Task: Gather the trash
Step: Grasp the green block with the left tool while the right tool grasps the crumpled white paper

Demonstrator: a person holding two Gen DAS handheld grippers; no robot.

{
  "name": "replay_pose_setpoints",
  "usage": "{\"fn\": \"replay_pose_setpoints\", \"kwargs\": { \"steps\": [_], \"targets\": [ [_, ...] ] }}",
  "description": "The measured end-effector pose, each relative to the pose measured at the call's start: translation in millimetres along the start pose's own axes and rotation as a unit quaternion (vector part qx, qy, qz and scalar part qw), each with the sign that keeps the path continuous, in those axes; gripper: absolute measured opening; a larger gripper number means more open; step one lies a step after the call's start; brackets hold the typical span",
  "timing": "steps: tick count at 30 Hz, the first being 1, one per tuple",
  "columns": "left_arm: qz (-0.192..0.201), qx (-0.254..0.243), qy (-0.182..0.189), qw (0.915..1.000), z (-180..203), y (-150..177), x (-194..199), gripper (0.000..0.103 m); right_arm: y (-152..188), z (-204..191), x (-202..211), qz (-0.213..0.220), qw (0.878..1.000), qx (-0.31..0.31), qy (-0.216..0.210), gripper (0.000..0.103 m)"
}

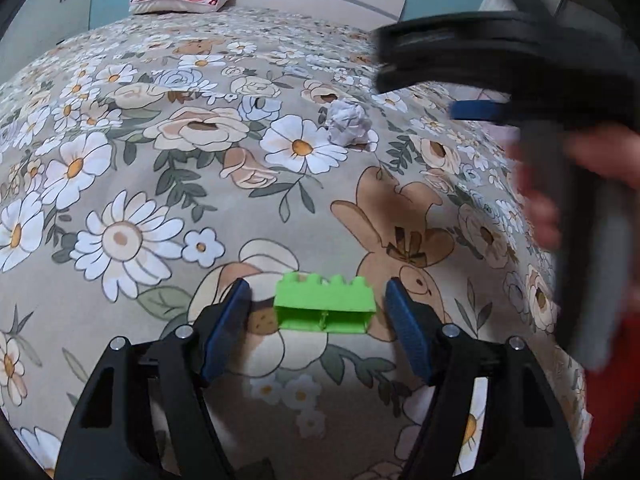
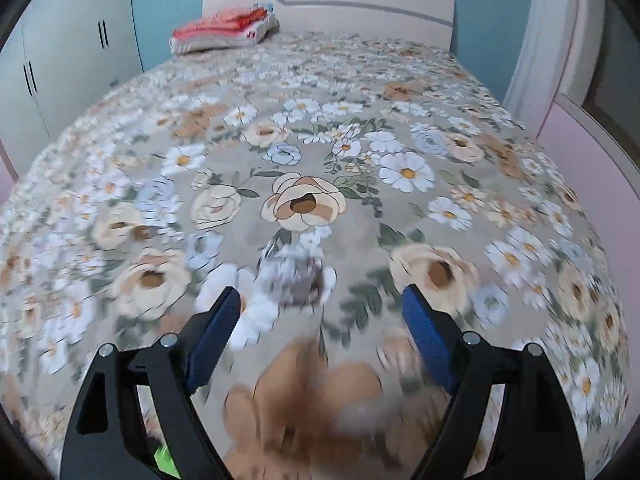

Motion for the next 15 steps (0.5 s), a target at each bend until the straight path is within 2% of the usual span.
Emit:
{"fn": "replay_pose_setpoints", "kwargs": {
  "steps": [4, 6, 7, 9, 10, 15],
  "targets": [
    [0.001, 0.005, 0.012, 0.9999, -3.2, -3.7, -7.0, 0.045, -6.7, -6.3, -45.3, -0.025, 1.000, 0.004, -0.017, 0.082],
    [0.001, 0.008, 0.020, 0.9998, -4.9, -4.8, -9.4, 0.045, -5.8, -10.7, -60.5, -0.040, 0.999, 0.005, -0.036, 0.069],
    [0.001, 0.008, 0.021, 0.9997, -5.1, -5.4, -10.2, 0.045, -4.9, -12.1, -66.7, -0.046, 0.998, 0.007, -0.039, 0.057],
    [0.003, 0.004, 0.019, 0.9998, -4.4, -6.0, -11.0, 0.044, -3.4, -14.4, -70.7, -0.045, 0.998, 0.010, -0.045, 0.047],
    [0.004, 0.004, 0.020, 0.9998, -4.6, -5.9, -10.9, 0.044, -3.3, -15.0, -70.4, -0.042, 0.998, 0.009, -0.051, 0.039],
    [0.003, 0.009, 0.028, 0.9996, -6.4, -6.9, -10.9, 0.044, -0.7, -12.8, -65.2, -0.044, 0.997, 0.007, -0.055, 0.032]
  ]
}}
Point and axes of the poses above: each gripper's, at about its wrist camera, not at the fingertips, and x roughly against the way its jaws point, z to its right, y to its underside, the point moved 7 cm from there along -x, roughly the way its jaws point, and after that the axes turned 8 degrees about -z, right-handed, at the moved point
